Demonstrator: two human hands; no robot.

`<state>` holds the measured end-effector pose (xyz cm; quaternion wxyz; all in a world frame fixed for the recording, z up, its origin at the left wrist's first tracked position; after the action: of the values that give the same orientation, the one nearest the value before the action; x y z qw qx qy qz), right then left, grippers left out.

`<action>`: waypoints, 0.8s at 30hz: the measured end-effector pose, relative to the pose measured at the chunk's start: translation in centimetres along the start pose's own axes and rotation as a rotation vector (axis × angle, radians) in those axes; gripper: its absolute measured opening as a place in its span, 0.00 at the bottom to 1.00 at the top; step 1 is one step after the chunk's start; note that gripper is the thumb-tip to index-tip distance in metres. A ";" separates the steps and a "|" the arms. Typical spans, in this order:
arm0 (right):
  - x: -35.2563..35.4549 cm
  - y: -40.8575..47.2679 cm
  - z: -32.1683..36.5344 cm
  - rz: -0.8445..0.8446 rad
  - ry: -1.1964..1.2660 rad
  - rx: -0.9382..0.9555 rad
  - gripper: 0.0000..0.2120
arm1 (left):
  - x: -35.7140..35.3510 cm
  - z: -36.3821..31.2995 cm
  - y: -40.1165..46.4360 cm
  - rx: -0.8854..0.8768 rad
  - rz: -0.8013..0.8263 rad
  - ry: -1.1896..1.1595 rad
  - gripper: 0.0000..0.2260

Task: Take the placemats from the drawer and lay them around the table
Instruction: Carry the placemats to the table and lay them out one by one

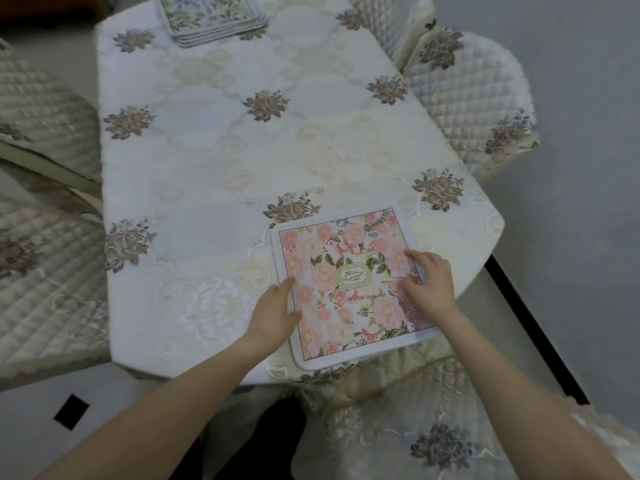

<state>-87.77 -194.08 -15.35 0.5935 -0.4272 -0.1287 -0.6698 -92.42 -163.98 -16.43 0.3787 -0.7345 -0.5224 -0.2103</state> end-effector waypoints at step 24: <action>-13.1 4.1 12.5 0.101 -0.308 0.490 0.28 | -1.4 -4.3 11.9 -0.456 -0.170 0.541 0.28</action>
<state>-79.72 -177.68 -18.75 0.6850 -0.3738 -0.3538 -0.5156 -81.51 -170.16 -18.73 0.3109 -0.6718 -0.4022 -0.5388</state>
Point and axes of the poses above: each hand's wrist, its own y-axis towards the middle knuckle, its own x-axis out of the back of the hand, z = x × y, the point moved 5 cm from there along y, towards the middle knuckle, and after that the axes turned 10 degrees about -x, right-handed, at the moved point
